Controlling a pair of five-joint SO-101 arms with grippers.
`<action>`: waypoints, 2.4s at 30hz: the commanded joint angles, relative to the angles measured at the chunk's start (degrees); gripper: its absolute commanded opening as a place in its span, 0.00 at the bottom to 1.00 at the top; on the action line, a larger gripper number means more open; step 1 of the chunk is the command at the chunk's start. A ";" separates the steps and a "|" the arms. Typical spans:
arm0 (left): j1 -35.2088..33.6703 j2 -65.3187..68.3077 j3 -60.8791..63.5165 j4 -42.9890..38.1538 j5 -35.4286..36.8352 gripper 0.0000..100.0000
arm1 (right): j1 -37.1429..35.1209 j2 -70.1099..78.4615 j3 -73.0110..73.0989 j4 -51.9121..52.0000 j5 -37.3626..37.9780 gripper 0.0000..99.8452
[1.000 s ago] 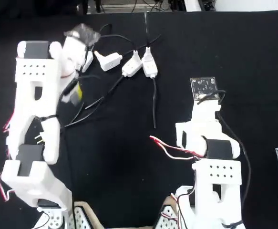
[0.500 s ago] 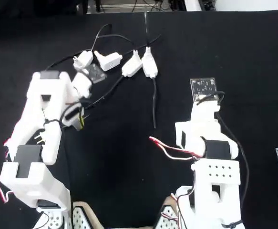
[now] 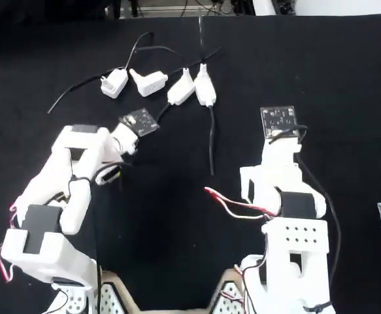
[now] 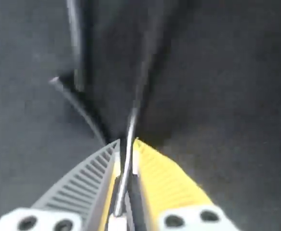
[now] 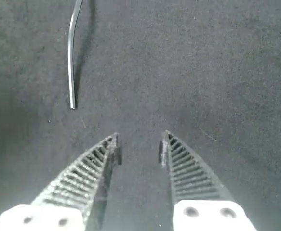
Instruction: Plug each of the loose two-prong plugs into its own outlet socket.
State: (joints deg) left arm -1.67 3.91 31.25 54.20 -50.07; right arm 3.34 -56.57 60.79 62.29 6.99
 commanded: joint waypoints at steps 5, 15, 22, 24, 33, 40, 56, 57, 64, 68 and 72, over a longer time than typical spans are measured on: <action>2.24 -12.22 -8.92 12.92 1.76 0.03 | -0.79 -0.57 -0.31 -0.62 0.62 0.14; 9.45 -24.79 -9.63 15.91 10.64 0.03 | -0.79 -0.75 -0.31 -0.53 0.62 0.14; 19.38 -29.45 -9.63 15.47 22.15 0.03 | -0.79 -0.84 -0.31 -0.53 0.62 0.14; 21.85 -29.54 -9.63 15.47 27.60 0.03 | -0.79 -0.84 -0.31 -0.53 0.62 0.14; 24.57 -29.54 -8.66 15.38 52.84 0.22 | -0.79 -0.84 -0.31 -0.53 0.62 0.14; 19.56 -30.33 -10.77 17.93 55.21 0.23 | -0.79 -0.84 -0.40 -0.44 0.18 0.14; -12.62 -30.33 -2.42 26.20 50.02 0.23 | -25.41 10.86 -14.46 10.29 -13.27 0.14; -14.20 -30.33 -0.92 25.14 50.02 0.23 | -27.16 14.37 -16.40 11.16 -14.95 0.14; -24.31 -30.33 9.63 13.45 51.16 0.23 | -40.70 35.74 -28.79 12.04 -26.73 0.14; -29.05 -30.33 12.35 9.58 54.07 0.23 | -45.19 45.58 -35.30 11.96 -31.65 0.16; -31.52 -30.24 13.14 8.44 55.82 0.23 | -46.07 55.25 -41.71 12.31 -33.93 0.25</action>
State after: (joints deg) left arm -30.77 -24.66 44.18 64.48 3.91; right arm -41.14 -8.84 26.86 74.15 -24.48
